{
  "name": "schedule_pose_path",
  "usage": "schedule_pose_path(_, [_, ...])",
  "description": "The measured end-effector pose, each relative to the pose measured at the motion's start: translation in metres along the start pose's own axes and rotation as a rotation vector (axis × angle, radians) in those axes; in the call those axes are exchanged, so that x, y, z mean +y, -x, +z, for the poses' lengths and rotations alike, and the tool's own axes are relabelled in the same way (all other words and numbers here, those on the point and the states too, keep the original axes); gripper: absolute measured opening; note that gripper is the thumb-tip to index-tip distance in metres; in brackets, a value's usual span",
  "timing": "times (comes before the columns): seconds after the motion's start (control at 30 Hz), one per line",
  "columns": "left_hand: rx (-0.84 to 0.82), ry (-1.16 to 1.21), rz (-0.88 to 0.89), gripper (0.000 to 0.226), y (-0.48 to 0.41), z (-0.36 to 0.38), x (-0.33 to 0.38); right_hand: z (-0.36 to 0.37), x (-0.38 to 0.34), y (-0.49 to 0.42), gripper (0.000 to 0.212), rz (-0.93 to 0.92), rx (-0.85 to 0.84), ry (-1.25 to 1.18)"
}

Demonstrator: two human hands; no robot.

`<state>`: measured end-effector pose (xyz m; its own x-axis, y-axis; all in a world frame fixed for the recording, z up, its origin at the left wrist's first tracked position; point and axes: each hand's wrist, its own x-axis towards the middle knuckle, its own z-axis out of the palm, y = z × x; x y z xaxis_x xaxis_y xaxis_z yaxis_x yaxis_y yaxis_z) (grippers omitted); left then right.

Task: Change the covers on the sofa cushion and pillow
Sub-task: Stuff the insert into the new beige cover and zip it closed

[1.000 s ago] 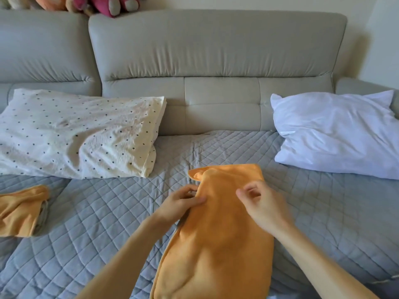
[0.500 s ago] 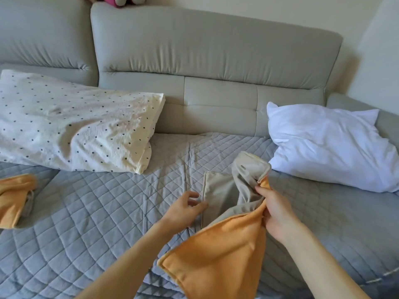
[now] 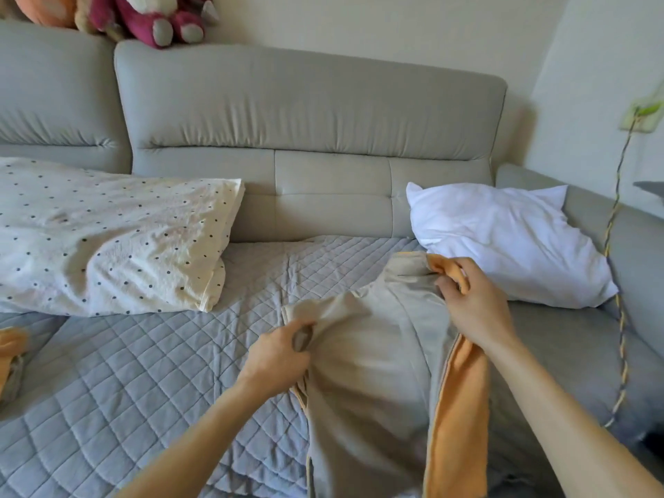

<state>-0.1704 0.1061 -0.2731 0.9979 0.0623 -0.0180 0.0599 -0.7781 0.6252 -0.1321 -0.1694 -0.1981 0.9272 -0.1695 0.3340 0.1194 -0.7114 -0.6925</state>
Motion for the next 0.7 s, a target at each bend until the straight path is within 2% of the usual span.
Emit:
schedule_pose_path(0.1, [0.071,-0.154,-0.002,0.062,0.012,-0.035,-0.013,0.013,-0.039,-0.049,0.02,-0.257,-0.036,0.083])
schedule_pose_path(0.17, [-0.013,-0.299,-0.037,0.061,0.021,-0.045,-0.021,0.035,-0.059,-0.078,0.031,-0.354,-0.038,0.121])
schedule_pose_path(0.27, [-0.2,-0.576,-0.109,0.056,0.031,-0.05,-0.033,0.075,-0.069,-0.093,0.06,-0.183,-0.073,0.296])
schedule_pose_path(0.3, [-0.246,-0.647,-0.136,0.056,0.029,-0.053,-0.036,0.086,-0.066,-0.087,0.063,-0.14,-0.08,0.362])
schedule_pose_path(0.37, [-0.246,-0.748,-0.139,0.054,0.02,-0.058,-0.036,0.101,-0.05,-0.063,0.056,-0.167,-0.094,0.383])
schedule_pose_path(0.47, [-0.155,-0.673,-0.092,0.048,-0.012,-0.058,-0.035,0.1,-0.013,-0.011,0.038,-0.33,-0.154,0.419])
schedule_pose_path(0.6, [-0.154,-0.572,-0.017,0.052,-0.065,-0.04,-0.03,0.081,0.045,0.049,0.032,-0.432,-0.132,0.576])
schedule_pose_path(0.63, [-0.144,-0.544,-0.02,0.054,-0.078,-0.033,-0.029,0.079,0.06,0.055,0.036,-0.392,-0.151,0.62])
schedule_pose_path(0.7, [-0.125,-0.476,-0.043,0.055,-0.104,-0.018,-0.031,0.074,0.084,0.06,0.049,-0.173,-0.214,0.619])
